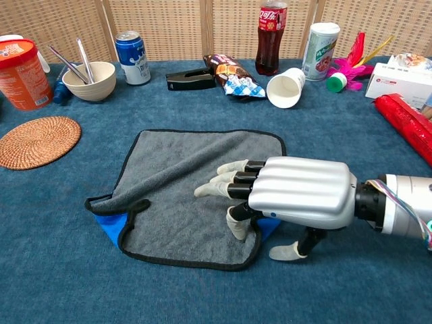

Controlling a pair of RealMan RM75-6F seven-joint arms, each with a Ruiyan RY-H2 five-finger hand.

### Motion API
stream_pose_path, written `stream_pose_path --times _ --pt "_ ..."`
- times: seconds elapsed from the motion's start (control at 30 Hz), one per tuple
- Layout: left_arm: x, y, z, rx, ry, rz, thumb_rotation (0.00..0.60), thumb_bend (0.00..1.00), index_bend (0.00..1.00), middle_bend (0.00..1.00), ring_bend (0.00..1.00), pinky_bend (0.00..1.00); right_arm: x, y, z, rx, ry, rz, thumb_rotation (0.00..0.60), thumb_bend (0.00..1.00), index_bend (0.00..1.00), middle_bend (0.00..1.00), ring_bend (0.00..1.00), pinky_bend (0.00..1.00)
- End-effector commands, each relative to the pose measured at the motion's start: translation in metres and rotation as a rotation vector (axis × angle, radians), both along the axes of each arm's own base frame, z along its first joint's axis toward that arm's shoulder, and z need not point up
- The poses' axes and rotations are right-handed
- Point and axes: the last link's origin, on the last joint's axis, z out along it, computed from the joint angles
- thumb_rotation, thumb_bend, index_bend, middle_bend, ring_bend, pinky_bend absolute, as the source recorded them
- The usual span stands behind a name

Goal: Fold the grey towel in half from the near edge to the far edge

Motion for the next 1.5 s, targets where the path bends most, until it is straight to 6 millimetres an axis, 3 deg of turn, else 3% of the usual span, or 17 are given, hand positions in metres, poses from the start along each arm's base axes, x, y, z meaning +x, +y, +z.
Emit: stream_pose_path --times 0.03,0.9,1.5 --pt "0.0 0.0 0.0 -0.001 0.0 0.0 0.6 0.2 0.02 0.0 0.0 0.0 0.0 0.0 0.0 -0.001 -0.005 -0.006 0.6 0.3 0.45 0.0 0.0 0.0" --pt "-0.002 -0.001 0.0 -0.008 -0.002 -0.007 0.6 0.2 0.02 0.0 0.0 0.0 -0.006 0.008 0.0 -0.007 -0.045 -0.061 0.6 0.32 0.7 0.0 0.0 0.0" --pt "0.007 0.014 -0.014 -0.05 -0.028 -0.054 0.6 0.2 0.03 0.0 0.0 0.0 -0.012 0.015 0.003 -0.029 -0.065 -0.105 0.6 0.33 0.72 0.0 0.0 0.0"
